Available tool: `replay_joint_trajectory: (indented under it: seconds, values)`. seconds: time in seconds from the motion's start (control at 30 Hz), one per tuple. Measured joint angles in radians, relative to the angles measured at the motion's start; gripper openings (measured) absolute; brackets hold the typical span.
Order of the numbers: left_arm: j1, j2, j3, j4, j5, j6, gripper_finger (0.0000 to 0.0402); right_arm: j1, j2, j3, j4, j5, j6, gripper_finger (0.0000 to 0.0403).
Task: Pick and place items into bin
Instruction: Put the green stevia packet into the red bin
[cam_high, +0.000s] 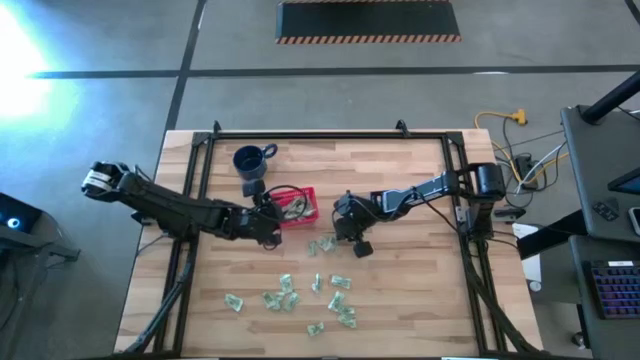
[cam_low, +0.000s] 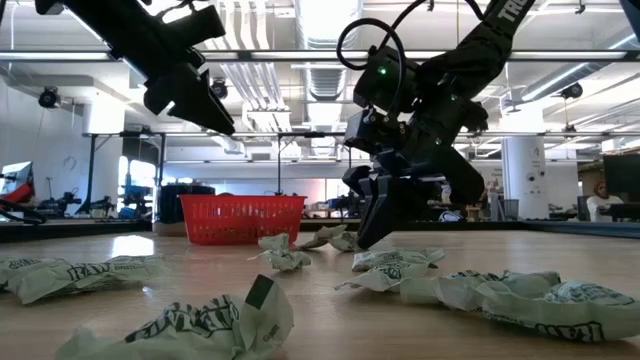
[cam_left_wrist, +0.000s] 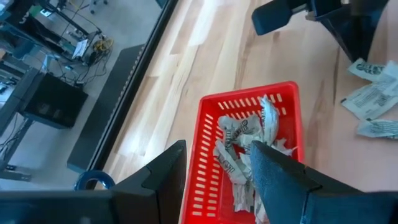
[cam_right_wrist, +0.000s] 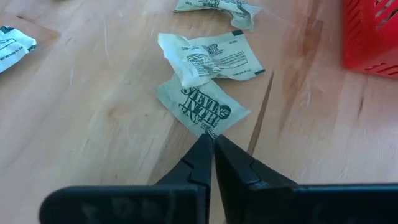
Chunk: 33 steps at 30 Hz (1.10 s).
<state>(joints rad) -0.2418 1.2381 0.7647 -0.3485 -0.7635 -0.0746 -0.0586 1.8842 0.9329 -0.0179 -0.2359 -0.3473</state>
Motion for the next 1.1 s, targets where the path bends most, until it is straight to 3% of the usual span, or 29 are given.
replay_joint_trajectory:
  seconds: [0.17, 0.4, 0.6, 0.83, 1.1]
  values:
    - [-0.038, -0.015, 0.000, -0.001, 0.000, 0.000, 0.0162, -0.001, -0.028, -0.002, -0.042, 0.021, -0.006, 0.0009]
    - [-0.107, -0.057, 0.000, 0.000, 0.000, 0.000, 0.0162, -0.005, -0.139, -0.004, -0.124, 0.192, -0.019, 0.0008]
    - [-0.171, -0.061, -0.004, 0.000, 0.036, 0.000, 0.0162, -0.005, -0.202, -0.004, 0.015, 0.242, -0.063, 0.0008]
    - [-0.228, -0.048, -0.024, 0.002, 0.082, -0.095, 0.0162, -0.011, -0.145, 0.009, 0.284, 0.314, -0.150, 0.0008]
    - [-0.300, -0.046, -0.037, 0.006, 0.137, -0.183, 0.0162, -0.047, -0.027, 0.095, 0.311, 0.319, -0.150, 0.0008]
